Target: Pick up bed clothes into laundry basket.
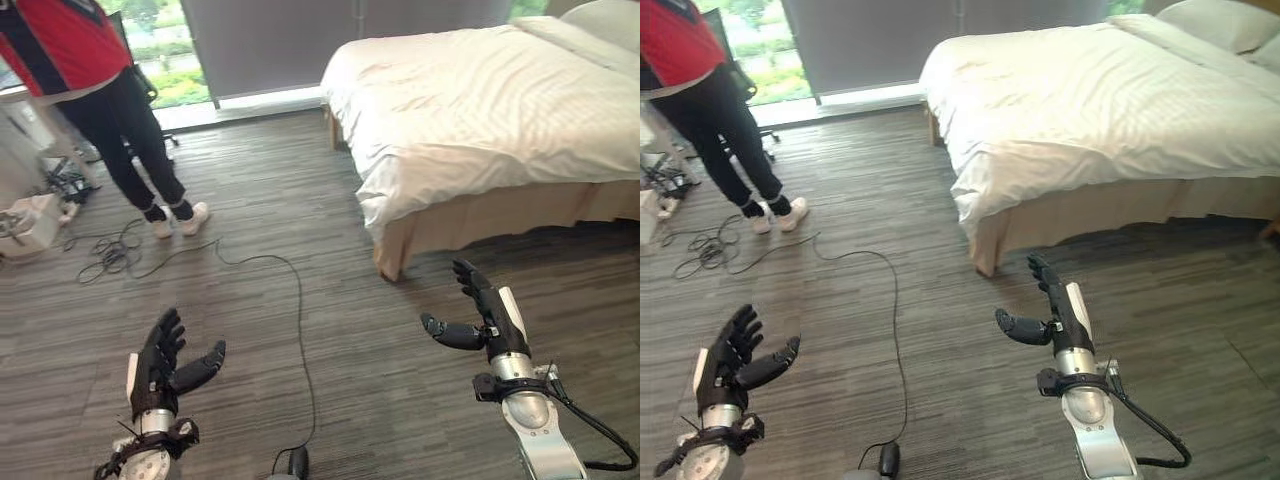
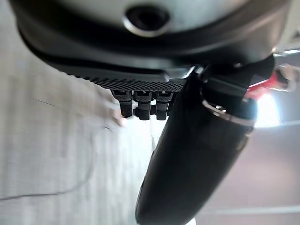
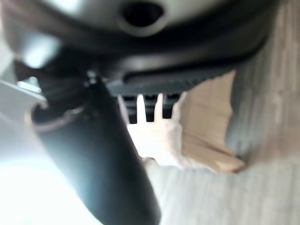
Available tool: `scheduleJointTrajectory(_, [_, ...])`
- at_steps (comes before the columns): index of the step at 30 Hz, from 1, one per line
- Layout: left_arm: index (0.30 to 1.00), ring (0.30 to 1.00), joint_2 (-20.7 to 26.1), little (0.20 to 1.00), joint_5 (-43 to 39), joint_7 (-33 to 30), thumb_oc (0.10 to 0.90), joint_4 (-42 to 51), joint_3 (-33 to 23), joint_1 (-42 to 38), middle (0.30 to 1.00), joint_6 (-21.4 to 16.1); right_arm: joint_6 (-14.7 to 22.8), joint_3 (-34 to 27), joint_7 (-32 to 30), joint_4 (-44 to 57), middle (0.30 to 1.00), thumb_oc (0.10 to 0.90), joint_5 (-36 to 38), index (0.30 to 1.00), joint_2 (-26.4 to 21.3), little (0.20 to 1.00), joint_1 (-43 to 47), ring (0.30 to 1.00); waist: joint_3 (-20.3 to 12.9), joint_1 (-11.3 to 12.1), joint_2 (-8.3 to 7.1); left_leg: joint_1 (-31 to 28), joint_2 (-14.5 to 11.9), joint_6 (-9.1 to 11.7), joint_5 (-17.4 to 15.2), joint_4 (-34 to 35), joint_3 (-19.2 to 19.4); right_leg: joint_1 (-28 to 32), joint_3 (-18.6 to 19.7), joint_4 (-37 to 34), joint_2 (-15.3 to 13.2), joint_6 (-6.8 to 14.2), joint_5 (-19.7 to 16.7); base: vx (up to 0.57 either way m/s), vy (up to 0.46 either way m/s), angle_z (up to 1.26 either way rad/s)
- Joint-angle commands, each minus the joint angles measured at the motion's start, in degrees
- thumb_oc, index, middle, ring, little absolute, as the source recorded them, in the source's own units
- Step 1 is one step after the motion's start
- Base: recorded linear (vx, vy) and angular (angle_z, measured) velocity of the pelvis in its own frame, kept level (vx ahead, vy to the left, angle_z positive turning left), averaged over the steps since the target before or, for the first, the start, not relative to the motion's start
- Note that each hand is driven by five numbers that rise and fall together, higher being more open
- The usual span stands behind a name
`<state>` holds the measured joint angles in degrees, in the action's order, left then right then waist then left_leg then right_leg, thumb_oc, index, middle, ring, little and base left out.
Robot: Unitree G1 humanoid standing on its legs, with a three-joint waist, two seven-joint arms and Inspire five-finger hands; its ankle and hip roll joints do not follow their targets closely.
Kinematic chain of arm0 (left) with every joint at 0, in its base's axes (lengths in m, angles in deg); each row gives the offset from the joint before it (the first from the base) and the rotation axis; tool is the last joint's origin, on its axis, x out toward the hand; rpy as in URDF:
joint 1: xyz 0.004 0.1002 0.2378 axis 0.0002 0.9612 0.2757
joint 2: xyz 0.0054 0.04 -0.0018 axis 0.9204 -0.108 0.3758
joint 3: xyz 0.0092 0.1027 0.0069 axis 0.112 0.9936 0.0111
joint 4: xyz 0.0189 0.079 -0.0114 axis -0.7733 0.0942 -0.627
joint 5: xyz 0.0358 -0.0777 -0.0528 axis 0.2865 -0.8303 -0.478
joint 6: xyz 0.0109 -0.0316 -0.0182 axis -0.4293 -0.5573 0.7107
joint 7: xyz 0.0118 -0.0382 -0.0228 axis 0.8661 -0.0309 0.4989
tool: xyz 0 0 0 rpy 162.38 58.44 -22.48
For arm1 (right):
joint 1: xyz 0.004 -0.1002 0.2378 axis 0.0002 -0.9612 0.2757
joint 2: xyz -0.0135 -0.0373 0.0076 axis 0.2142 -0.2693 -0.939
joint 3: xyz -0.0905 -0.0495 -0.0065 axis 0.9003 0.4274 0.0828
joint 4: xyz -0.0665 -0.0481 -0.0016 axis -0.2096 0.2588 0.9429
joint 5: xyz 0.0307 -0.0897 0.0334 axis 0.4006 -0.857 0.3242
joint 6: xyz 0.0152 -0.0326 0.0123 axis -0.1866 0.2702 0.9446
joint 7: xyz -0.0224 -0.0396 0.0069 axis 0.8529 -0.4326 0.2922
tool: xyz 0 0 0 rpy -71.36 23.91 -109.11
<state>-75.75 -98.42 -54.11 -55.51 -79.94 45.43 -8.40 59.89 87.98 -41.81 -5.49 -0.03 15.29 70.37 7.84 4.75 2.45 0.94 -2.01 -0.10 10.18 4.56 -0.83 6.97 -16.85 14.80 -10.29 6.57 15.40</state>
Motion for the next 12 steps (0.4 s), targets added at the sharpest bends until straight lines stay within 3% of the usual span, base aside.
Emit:
scheduleJointTrajectory(1, [0.900, 0.900, 4.48, 0.900, -0.24, -0.77, 0.800, 6.97, -4.80, -4.40, 0.900, -5.08, 4.19, -2.67, -2.35, 2.54, 0.900, 0.800, 1.56, 0.900, 1.33, 0.900, 6.67, 0.900, -1.87, 1.20, -3.49, -3.81, 0.77, 3.24, -11.94, -2.80, 1.34, -0.83, -1.05, -16.87, -1.88, 1.99, -15.04, 0.00, 0.000, 0.17])
scheduleJointTrajectory(7, [0.900, 0.900, 4.48, 0.900, -0.24, -0.77, 0.800, 6.97, -4.80, -4.40, 0.900, -5.08, 4.19, -2.67, -2.35, 2.54, 0.900, 0.800, 1.56, 0.900, 1.33, 0.900, 6.67, 0.900, -1.87, 1.20, -3.49, -3.81, 0.77, 3.24, -11.94, -2.80, 1.34, -0.83, -1.05, -16.87, -1.88, 1.99, -15.04, 0.00, -0.013, 0.07])
scheduleJointTrajectory(8, [0.900, 0.900, -0.35, 0.900, 0.48, -0.77, 0.800, 4.45, -3.74, 0.51, 0.900, -2.61, 3.33, -3.44, -2.48, -0.04, 0.900, 0.800, 2.39, 0.900, 2.21, 0.900, 0.49, 0.900, -3.67, 6.17, -4.02, -4.41, 0.03, 3.53, -11.93, -1.62, -0.62, 0.93, -4.70, -18.24, -1.99, 2.50, -15.46, -0.01, -0.082, 0.00])
scheduleJointTrajectory(12, [0.900, 0.900, -0.32, 0.900, 0.50, -0.80, 0.800, 4.47, -3.62, 0.62, 0.900, -2.60, 3.35, -3.49, -2.48, 0.02, 0.900, 0.800, 2.39, 0.900, 2.21, 0.900, 0.29, 0.900, -3.94, 6.15, -4.02, -4.25, 0.01, 3.54, -11.89, -1.60, -0.72, 0.87, -4.81, -18.38, -1.94, 2.50, -15.56, 0.00, -0.021, 0.23])
